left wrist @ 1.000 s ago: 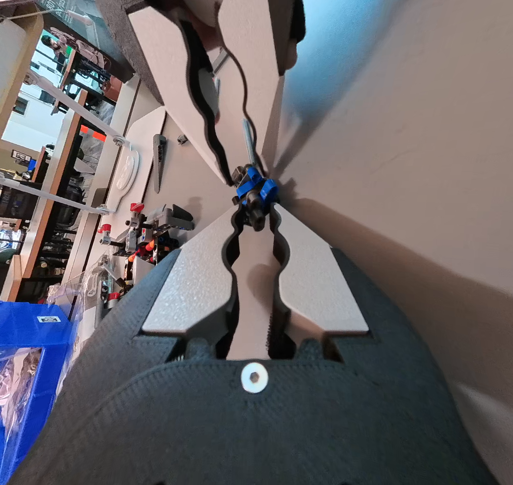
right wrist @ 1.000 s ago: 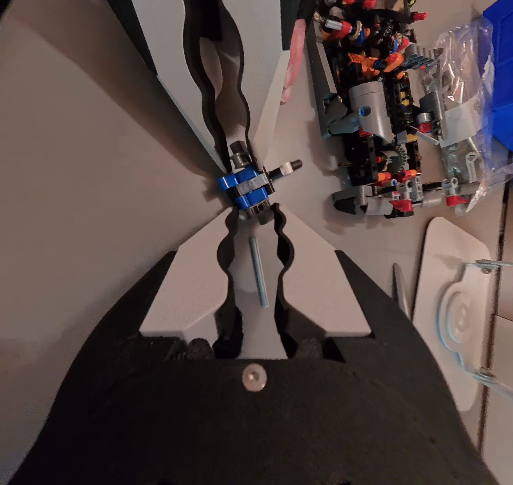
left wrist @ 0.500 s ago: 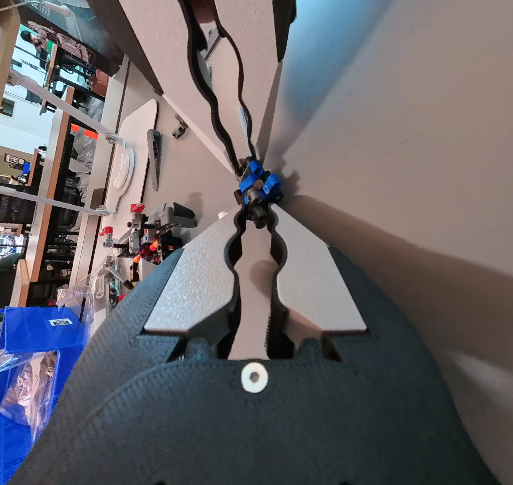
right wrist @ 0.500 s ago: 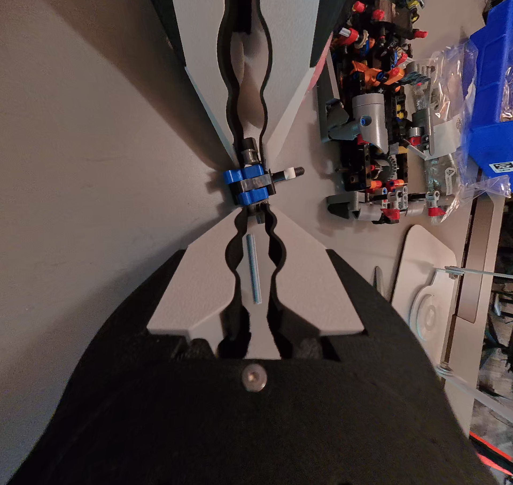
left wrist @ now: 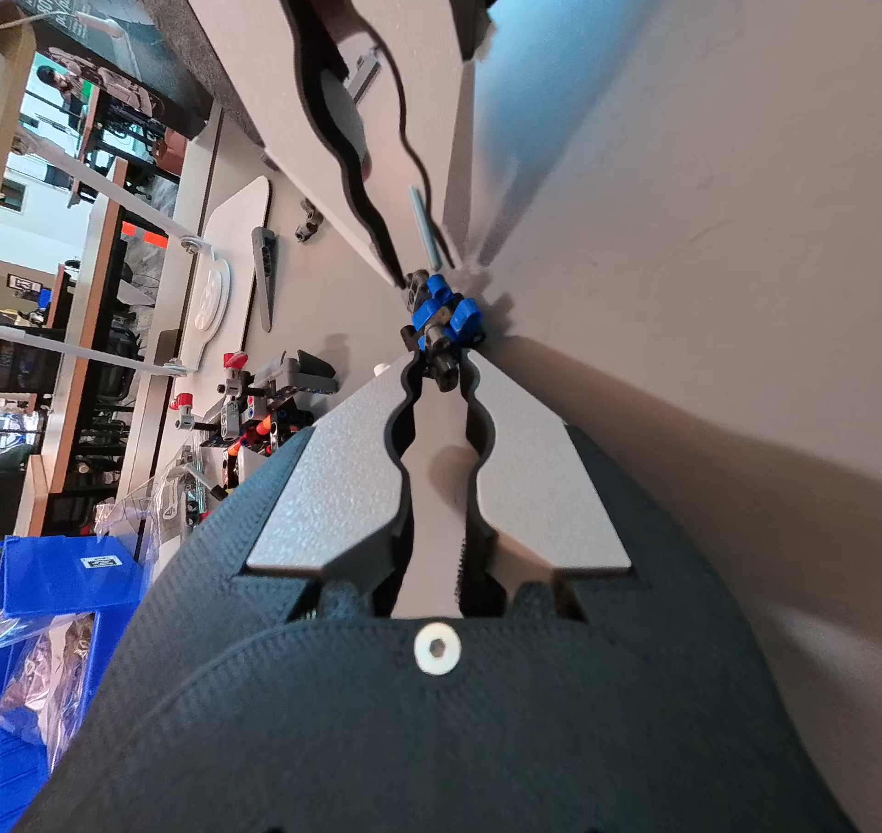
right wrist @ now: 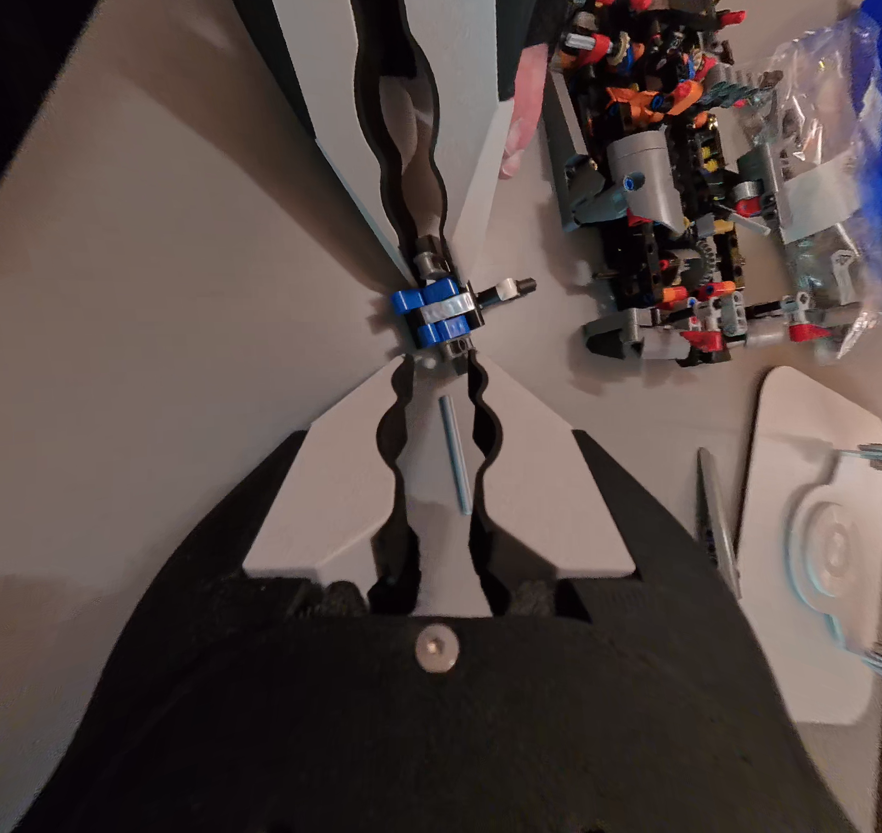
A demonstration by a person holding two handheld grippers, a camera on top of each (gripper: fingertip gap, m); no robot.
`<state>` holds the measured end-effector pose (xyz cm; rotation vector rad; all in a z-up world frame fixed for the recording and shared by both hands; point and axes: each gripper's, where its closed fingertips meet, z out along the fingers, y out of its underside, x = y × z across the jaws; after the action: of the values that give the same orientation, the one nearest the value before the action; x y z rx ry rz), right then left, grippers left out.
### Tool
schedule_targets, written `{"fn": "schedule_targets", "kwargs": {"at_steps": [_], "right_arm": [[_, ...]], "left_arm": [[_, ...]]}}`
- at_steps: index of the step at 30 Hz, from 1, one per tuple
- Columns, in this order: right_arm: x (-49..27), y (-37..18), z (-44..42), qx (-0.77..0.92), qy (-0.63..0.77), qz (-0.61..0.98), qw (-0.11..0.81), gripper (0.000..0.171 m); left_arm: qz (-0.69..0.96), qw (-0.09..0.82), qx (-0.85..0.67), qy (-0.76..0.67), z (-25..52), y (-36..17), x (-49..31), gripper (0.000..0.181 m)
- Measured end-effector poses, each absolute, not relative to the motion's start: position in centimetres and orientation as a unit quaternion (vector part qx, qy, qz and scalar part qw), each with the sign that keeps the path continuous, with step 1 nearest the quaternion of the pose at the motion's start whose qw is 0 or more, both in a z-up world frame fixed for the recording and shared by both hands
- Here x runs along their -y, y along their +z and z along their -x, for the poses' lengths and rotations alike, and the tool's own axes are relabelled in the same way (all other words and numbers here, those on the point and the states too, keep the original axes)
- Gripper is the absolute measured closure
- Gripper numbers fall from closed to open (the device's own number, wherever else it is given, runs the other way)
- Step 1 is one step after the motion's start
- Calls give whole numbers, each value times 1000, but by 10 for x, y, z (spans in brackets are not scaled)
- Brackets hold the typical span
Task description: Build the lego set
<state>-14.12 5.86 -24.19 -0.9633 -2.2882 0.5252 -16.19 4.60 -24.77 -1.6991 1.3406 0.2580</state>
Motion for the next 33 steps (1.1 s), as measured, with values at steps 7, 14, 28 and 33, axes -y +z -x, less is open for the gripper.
{"fn": "schedule_targets", "kwargs": {"at_steps": [7, 14, 28, 33], "right_arm": [[-53, -240, 145, 850, 233, 374, 288, 158], [-54, -241, 146, 843, 248, 388, 279, 158], [-56, -242, 148, 838, 251, 398, 277, 160], [-59, -244, 147, 850, 217, 377, 298, 155]], "left_arm": [[690, 465, -544, 105, 162, -248, -46, 168], [690, 466, -543, 107, 162, -248, -47, 167], [692, 468, -539, 112, 163, -248, -49, 168], [689, 468, -542, 113, 163, -248, -48, 168]]}}
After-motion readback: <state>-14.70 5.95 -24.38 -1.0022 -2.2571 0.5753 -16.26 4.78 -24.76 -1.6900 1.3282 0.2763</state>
